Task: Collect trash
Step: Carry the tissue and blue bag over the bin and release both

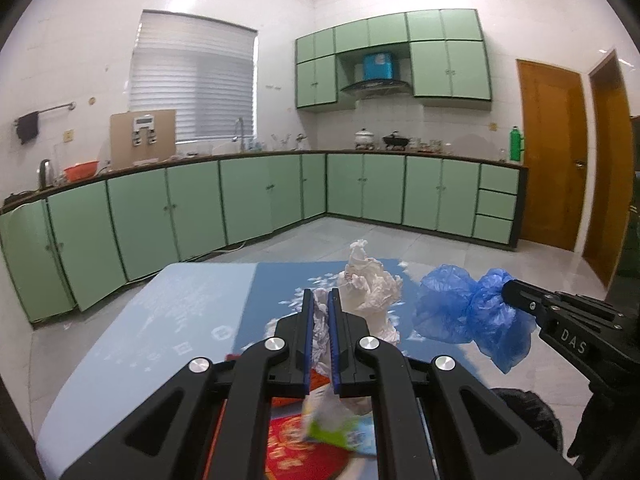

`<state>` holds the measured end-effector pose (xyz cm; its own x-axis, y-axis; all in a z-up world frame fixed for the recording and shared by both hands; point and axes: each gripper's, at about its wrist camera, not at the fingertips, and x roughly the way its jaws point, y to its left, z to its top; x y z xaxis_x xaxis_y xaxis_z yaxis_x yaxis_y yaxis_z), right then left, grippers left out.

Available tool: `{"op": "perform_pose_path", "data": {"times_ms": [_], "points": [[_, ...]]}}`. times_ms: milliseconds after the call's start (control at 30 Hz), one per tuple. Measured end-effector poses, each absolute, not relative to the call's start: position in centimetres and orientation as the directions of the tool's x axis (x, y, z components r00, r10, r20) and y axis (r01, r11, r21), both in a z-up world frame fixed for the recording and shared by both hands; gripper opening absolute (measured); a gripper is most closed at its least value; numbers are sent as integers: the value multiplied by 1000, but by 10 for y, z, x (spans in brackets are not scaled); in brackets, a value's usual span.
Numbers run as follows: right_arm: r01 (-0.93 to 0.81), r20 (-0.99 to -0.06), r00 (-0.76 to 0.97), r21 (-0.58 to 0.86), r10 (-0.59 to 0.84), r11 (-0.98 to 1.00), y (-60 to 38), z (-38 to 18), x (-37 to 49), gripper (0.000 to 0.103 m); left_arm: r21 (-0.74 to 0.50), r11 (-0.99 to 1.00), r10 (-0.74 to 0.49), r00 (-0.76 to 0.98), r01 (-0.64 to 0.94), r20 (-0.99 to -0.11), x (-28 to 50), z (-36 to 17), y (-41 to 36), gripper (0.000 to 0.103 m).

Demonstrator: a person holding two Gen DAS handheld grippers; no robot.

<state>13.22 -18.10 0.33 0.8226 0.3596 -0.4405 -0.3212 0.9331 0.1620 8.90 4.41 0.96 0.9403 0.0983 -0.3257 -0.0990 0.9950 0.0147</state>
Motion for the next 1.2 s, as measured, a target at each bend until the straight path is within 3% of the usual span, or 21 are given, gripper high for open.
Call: {"op": "perform_pose_path", "data": {"times_ms": [667, 1200], "points": [[-43, -442, 891, 153, 107, 987, -315, -7, 82, 1, -4, 973, -214, 904, 229, -371, 101, -7, -81, 7], [104, -535, 845, 182, 10, 978, -373, -70, 84, 1, 17, 934, -306, 824, 356, -477, 126, -48, -158, 7]]}}
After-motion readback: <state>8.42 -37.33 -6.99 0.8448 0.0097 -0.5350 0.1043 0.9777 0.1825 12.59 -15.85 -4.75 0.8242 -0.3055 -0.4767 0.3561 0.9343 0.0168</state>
